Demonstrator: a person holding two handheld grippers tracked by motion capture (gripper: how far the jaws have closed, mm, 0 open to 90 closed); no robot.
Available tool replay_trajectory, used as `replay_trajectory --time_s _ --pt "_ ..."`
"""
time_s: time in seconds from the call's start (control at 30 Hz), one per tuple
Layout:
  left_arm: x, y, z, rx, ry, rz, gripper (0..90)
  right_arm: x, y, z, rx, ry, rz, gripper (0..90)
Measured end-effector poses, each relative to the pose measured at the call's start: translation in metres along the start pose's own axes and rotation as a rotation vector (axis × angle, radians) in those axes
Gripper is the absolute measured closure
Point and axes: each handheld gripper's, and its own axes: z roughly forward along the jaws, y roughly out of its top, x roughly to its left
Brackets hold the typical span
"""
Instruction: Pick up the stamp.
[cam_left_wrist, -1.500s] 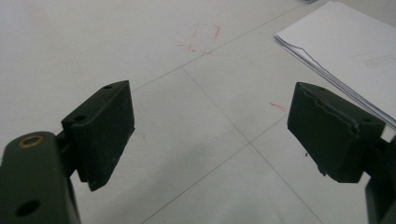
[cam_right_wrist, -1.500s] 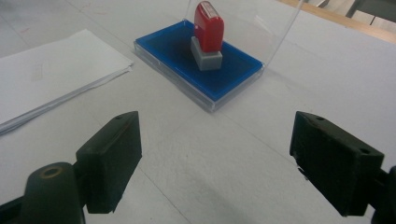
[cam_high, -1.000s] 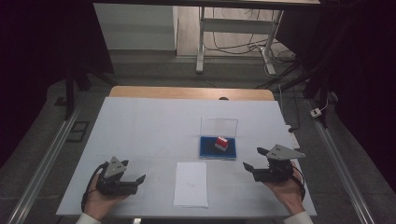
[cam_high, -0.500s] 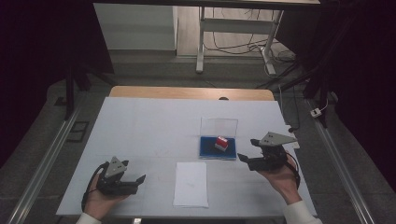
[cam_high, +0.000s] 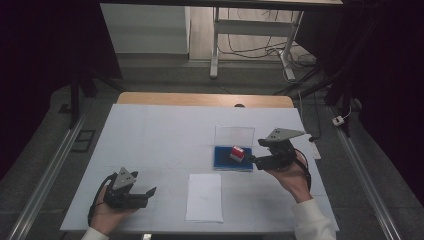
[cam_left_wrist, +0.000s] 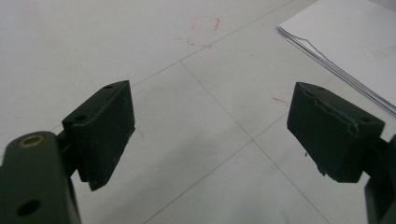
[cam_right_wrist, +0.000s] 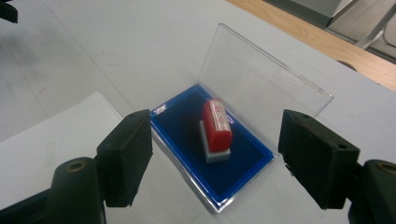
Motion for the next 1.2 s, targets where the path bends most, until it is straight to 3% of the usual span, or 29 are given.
replay_trajectory --time_s 0.13,0.57,1.2 --pt "0.000 -0.001 0.001 0.004 0.000 -0.002 15.1 -0.002 0.005 0.008 0.019 0.028 0.007 26.0" --pt "0.000 -0.001 0.001 0.003 -0.006 -0.006 15.3 -0.006 0.005 0.026 0.073 0.020 -0.019 26.5" --pt "-0.001 -0.002 0.002 0.011 -0.006 0.000 15.3 -0.011 0.006 0.073 0.164 0.046 -0.038 32.1"
